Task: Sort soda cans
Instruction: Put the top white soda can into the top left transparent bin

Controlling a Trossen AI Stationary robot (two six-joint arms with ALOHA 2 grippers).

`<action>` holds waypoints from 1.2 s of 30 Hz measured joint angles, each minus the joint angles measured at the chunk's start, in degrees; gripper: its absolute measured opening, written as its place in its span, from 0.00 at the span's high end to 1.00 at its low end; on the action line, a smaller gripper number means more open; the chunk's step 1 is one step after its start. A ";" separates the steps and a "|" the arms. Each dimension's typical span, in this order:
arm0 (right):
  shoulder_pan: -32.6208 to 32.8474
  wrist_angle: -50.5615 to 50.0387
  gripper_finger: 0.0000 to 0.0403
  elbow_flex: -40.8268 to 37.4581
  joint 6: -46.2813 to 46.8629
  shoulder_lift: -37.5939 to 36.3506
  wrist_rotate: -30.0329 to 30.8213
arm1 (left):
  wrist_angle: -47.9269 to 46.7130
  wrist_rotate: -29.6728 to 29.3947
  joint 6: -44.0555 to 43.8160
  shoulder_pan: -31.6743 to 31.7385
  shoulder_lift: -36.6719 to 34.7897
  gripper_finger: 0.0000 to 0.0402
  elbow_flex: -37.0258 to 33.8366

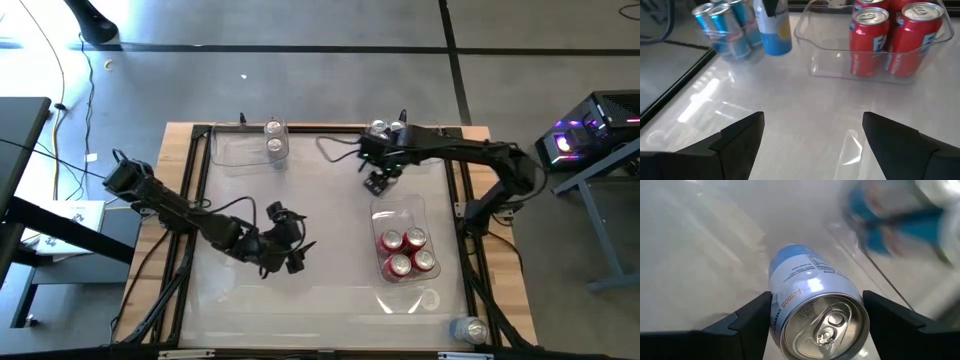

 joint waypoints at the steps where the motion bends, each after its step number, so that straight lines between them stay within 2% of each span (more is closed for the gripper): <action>1: 0.97 -0.11 0.34 2.56 -0.87 1.99 -0.45 | -1.53 -0.62 -1.15 -0.48 -0.69 0.17 0.00; 10: 8.97 -3.10 0.34 26.85 -10.51 20.60 -4.83 | -15.70 -0.63 -14.08 -3.65 -4.27 0.17 0.00; 15: 13.37 -6.16 0.34 35.80 -13.60 28.45 -4.83 | -25.74 -0.25 -24.38 -6.44 -4.90 0.17 0.00; 24: 18.54 -5.96 0.34 41.51 -18.62 36.48 -4.72 | -36.62 -0.16 -37.72 -9.66 -4.90 0.17 -0.02; 32: 19.26 -3.66 0.34 41.59 -20.57 37.24 -4.15 | -37.15 -0.48 -39.23 -10.50 -4.90 0.17 -0.02; 36: 19.19 -2.44 0.25 41.44 -20.54 36.95 -4.67 | -37.15 -0.61 -39.23 -10.50 -4.88 0.17 -0.04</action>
